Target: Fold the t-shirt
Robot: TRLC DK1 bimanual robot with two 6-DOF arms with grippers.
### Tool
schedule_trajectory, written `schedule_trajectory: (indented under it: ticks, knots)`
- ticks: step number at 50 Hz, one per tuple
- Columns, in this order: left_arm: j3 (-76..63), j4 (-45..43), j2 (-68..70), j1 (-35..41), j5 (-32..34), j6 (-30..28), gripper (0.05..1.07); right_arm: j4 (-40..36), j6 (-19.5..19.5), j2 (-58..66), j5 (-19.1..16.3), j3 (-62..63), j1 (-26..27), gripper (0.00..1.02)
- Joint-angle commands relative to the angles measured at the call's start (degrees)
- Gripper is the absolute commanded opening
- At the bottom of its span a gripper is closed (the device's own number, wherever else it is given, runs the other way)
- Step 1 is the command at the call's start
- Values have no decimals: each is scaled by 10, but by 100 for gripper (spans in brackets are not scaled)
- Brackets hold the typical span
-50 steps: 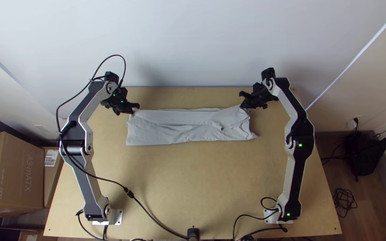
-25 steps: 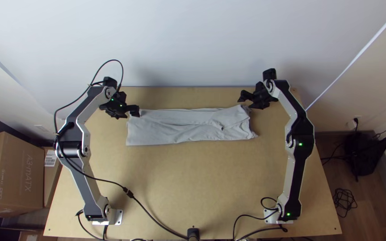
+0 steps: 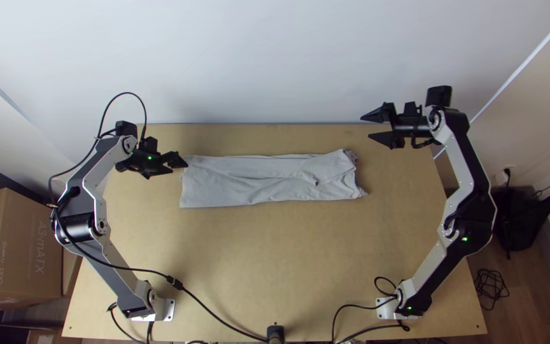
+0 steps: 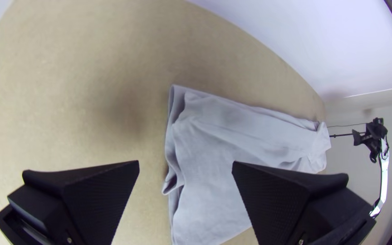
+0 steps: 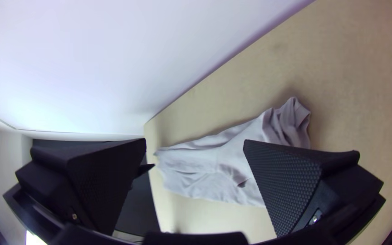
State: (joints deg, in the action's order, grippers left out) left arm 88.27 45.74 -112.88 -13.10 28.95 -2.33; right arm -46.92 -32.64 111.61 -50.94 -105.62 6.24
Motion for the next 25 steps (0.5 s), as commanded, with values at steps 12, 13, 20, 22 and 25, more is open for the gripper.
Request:
schedule_trajectory:
  ticks: [12,13,20,22,25]
  knots:
    - [-33,-61,-30,5,8,28,103,0,-48,-62,-89,51,14,99]
    - [-33,-62,-31,9,8,28,103,-1,-47,-65,-89,53,14,99]
    - [-28,-71,-55,29,1,37,103,0,-46,-78,-89,56,13,99]
    - [-26,-71,-61,34,0,40,103,0,-45,-81,-89,55,13,99]
    - [-22,-71,-66,42,0,44,103,0,-45,-84,-89,56,13,99]
